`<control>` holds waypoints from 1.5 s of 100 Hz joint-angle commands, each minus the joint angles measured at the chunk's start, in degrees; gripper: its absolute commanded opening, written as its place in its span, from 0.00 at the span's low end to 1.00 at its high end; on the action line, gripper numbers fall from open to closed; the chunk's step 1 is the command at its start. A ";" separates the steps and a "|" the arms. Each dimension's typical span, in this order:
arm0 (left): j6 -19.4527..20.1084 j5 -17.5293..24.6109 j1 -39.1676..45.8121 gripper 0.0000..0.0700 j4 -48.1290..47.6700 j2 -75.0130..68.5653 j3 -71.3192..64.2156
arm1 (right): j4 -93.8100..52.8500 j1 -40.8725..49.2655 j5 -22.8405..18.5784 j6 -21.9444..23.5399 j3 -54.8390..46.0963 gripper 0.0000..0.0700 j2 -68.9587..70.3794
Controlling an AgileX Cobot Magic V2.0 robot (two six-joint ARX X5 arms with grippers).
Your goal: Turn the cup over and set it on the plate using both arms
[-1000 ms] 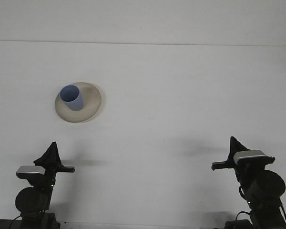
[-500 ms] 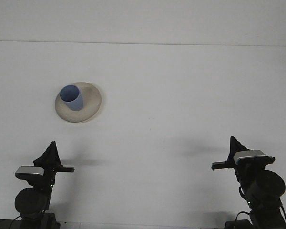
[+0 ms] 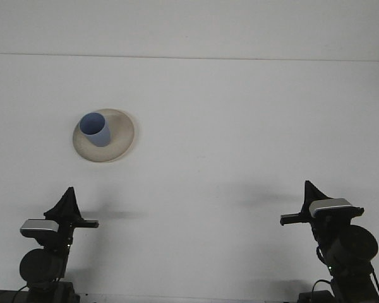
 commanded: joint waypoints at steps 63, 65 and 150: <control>-0.17 -0.07 -0.11 0.02 0.76 -0.09 -1.09 | 12.98 -5.07 0.17 0.79 -18.78 0.00 -23.19; -0.17 -0.07 -0.11 0.02 0.76 -0.09 -1.09 | 12.96 -5.18 0.17 0.79 -19.43 0.00 -23.98; -0.17 -0.09 -0.11 0.02 0.76 -0.09 -1.09 | 20.24 -5.68 0.11 1.20 -29.53 0.00 -24.50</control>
